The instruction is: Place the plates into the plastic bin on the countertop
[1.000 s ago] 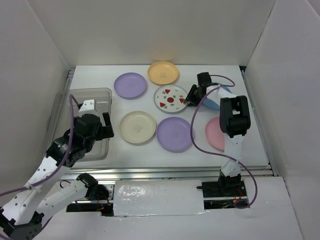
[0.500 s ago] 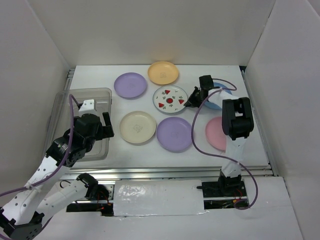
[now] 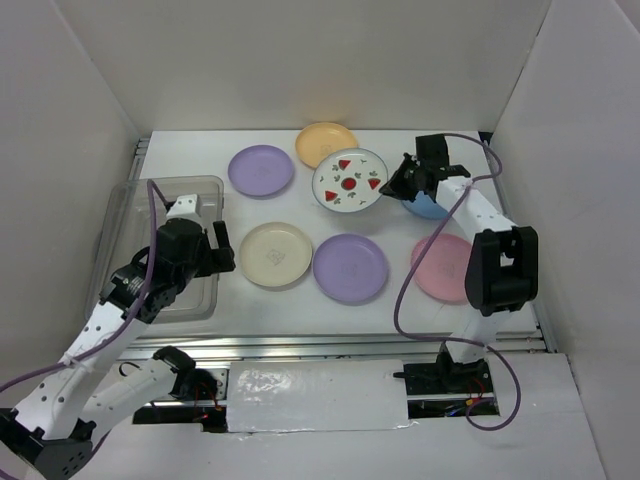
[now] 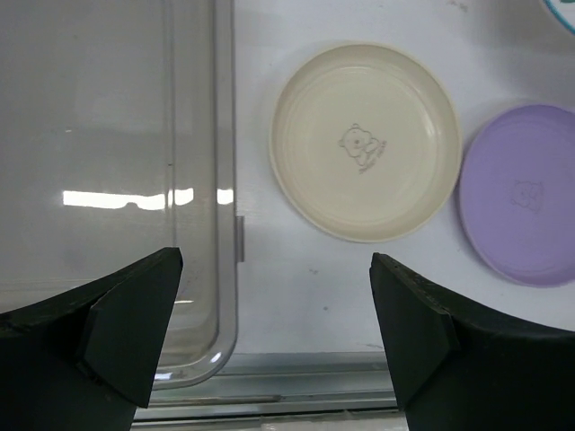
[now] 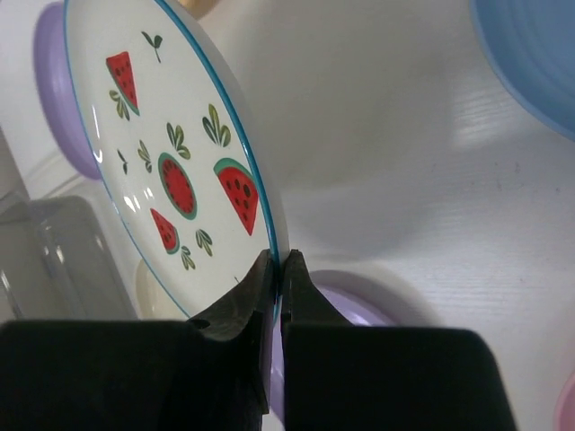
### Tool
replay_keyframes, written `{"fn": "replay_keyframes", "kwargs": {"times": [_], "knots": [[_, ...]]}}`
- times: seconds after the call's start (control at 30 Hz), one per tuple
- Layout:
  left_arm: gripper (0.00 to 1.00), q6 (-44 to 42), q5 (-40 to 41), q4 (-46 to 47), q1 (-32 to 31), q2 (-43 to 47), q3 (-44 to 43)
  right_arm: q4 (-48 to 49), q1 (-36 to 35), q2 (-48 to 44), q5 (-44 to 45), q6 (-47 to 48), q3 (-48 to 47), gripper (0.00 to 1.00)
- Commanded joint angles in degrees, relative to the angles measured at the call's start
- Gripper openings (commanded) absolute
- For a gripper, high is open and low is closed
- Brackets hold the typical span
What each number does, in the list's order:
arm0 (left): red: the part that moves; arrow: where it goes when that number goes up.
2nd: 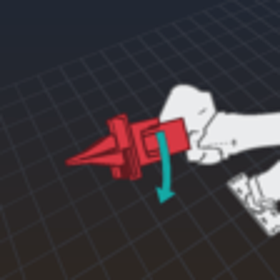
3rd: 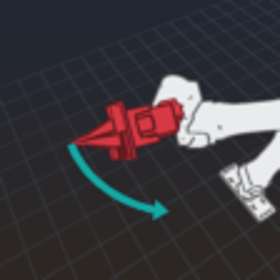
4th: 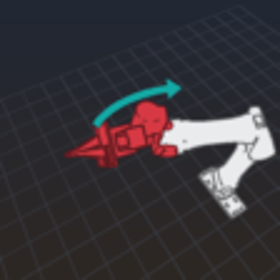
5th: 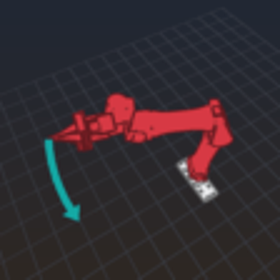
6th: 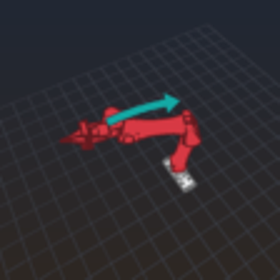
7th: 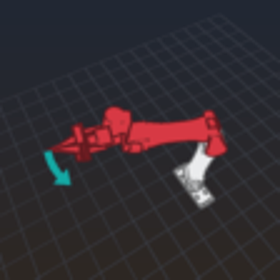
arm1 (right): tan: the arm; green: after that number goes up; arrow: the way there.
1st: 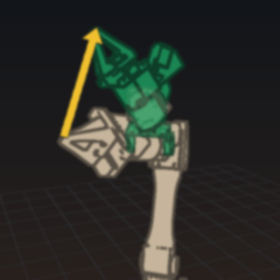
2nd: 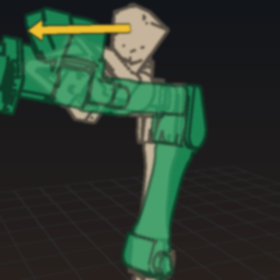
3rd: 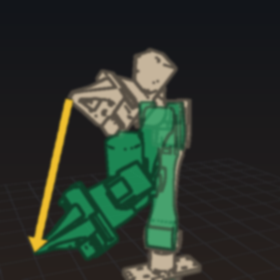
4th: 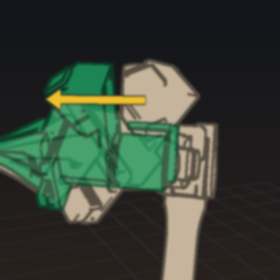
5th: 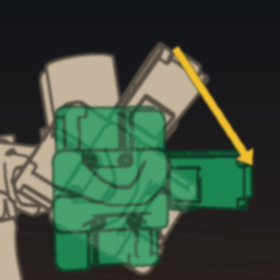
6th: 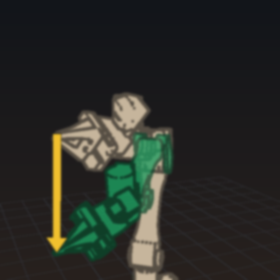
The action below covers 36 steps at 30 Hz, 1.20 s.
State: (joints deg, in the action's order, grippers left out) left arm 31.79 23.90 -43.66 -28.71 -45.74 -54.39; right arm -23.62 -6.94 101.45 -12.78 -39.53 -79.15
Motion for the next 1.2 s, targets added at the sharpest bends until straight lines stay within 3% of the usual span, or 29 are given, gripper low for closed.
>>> {"fn": "replay_keyframes", "kwargs": {"times": [0.0,0.3,0.67,0.77,0.8,0.87,1.03,1.13,1.17], "knots": [[0.99,1.0,-10.8,6.6,2.4,-1.6,-3.0,2.4,-2.4,-8.4,-4.9,1.1,-2.9,0.0],[0.99,6.8,-30.7,20.5,5.6,-12.6,-7.1,6.7,-7.0,-24.0,-17.1,2.4,8.4,0.0],[0.98,11.3,-48.4,36.8,13.2,-25.1,-7.6,3.8,-11.3,-30.8,-18.6,3.7,9.0,0.0],[0.83,12.1,-49.5,39.1,13.4,-25.4,-6.8,4.1,-11.2,-31.6,-20.0,3.4,9.4,0.0],[0.68,12.1,-49.6,39.8,13.4,-25.3,-6.3,4.4,-11.1,-31.7,-20.2,3.2,9.5,0.0],[0.51,12.3,-49.6,40.1,13.3,-25.1,-5.8,4.6,-11.6,-31.8,-20.5,3.1,9.6,0.0],[0.31,12.8,-50.6,42.2,13.3,-24.7,-5.5,5.8,-12.9,-31.0,-21.5,2.5,10.2,0.0],[0.0,12.7,-50.9,42.0,13.3,-25.2,-6.5,8.9,-13.9,-30.9,-22.2,0.6,11.8,0.0],[0.0,12.7,-50.4,41.0,13.6,-25.2,-7.0,10.7,-13.9,-30.9,-23.2,-0.1,12.5,0.08]]}}
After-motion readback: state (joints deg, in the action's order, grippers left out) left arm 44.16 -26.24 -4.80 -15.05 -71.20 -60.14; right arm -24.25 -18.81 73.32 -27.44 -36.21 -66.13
